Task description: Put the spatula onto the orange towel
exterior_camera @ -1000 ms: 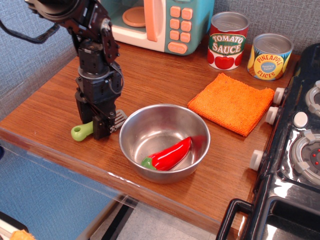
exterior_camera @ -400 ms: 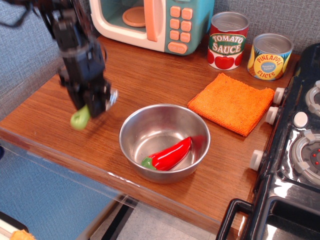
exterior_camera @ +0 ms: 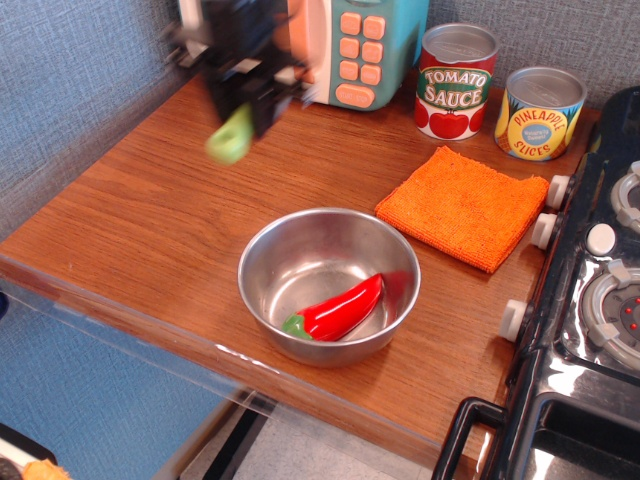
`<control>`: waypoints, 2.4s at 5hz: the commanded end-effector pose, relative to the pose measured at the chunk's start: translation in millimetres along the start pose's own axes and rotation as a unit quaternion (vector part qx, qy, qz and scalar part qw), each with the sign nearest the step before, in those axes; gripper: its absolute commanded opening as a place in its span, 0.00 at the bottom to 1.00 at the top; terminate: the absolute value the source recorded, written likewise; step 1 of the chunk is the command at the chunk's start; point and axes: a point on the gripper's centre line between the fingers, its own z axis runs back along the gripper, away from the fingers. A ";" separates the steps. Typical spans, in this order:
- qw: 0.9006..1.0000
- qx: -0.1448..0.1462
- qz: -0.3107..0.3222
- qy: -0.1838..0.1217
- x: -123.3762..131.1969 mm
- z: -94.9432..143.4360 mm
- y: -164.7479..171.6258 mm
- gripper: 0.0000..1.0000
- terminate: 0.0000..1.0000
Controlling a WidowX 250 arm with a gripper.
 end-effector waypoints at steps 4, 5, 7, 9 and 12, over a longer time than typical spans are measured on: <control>0.996 0.010 0.039 0.078 57.3 -56.4 -118.1 0.00 0.00; 0.997 -0.005 0.030 0.077 56.0 -61.3 -116.7 1.00 0.00; 0.998 -0.021 0.012 0.051 53.5 -44.6 -114.2 1.00 0.00; 0.998 -0.015 0.054 0.004 31.7 2.5 -48.3 1.00 0.00; 0.999 -0.001 0.040 0.025 11.5 -14.8 -2.1 1.00 0.00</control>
